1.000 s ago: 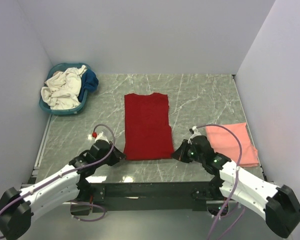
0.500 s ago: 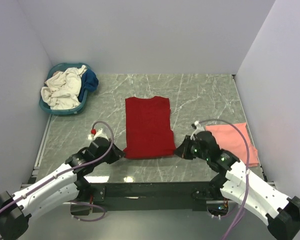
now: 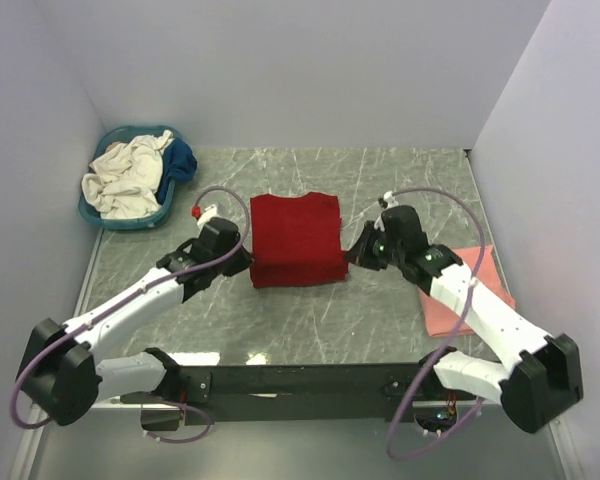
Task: Fold and stack the t-shirts
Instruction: Fold the tshirt
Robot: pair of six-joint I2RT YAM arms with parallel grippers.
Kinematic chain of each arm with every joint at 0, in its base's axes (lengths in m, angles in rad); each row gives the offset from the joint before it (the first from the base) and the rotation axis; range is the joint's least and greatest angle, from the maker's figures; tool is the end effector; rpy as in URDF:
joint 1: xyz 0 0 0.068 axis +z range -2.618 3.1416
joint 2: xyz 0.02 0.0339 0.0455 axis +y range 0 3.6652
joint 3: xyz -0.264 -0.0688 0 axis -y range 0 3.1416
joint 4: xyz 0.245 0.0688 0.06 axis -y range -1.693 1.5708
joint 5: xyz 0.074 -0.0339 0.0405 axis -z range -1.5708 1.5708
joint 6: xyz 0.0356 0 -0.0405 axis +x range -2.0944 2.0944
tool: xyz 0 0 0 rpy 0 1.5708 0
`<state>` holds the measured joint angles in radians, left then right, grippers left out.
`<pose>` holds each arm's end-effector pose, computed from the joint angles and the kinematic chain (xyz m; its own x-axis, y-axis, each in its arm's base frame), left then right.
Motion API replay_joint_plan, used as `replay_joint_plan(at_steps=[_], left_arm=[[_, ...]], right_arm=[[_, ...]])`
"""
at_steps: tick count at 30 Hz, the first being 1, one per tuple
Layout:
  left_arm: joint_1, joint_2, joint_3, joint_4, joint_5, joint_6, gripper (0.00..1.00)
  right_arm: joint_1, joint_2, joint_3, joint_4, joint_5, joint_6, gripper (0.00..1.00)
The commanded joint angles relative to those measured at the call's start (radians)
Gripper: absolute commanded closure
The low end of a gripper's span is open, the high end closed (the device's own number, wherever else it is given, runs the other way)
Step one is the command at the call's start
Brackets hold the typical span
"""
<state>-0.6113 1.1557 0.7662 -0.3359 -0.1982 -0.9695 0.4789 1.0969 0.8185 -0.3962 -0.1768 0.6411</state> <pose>0.2042 -0.1346 0.2453 -0.6719 -0.5164 -0.5310 -0.1979 0.8160 -0.5431 0.2072 0.1146 0.2707 -0.7885 0.2540 -0.5602 -0.1297 0.8216 0.5551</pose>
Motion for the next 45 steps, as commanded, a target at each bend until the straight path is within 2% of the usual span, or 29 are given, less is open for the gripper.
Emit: replay_joint_plan(at_steps=[1,8,14,22,35,45], left_arm=[[0.076,0.062,0.068,0.070,-0.003,0.029,0.99],[0.148,0.272,0.260,0.084,-0.021,0.060,0.99],[0.203,0.464,0.430,0.075,0.006,0.083,0.99],[0.243,0.676,0.594,0.052,0.040,0.109,0.99],[0.329,0.800,0.771,0.051,0.085,0.138,0.99],[0.383,0.889,0.828,0.109,0.138,0.146,0.99]], right_arm=[[-0.094,0.090,0.097,0.037,-0.047,-0.037,1.00],[-0.201,0.296,0.270,0.017,-0.101,-0.072,1.00],[-0.233,0.474,0.474,-0.020,-0.125,-0.093,1.00],[-0.278,0.701,0.628,-0.020,-0.176,-0.103,1.00],[-0.295,0.932,0.913,-0.062,-0.161,-0.139,1.00],[-0.303,1.150,1.162,-0.081,-0.207,-0.149,1.00]])
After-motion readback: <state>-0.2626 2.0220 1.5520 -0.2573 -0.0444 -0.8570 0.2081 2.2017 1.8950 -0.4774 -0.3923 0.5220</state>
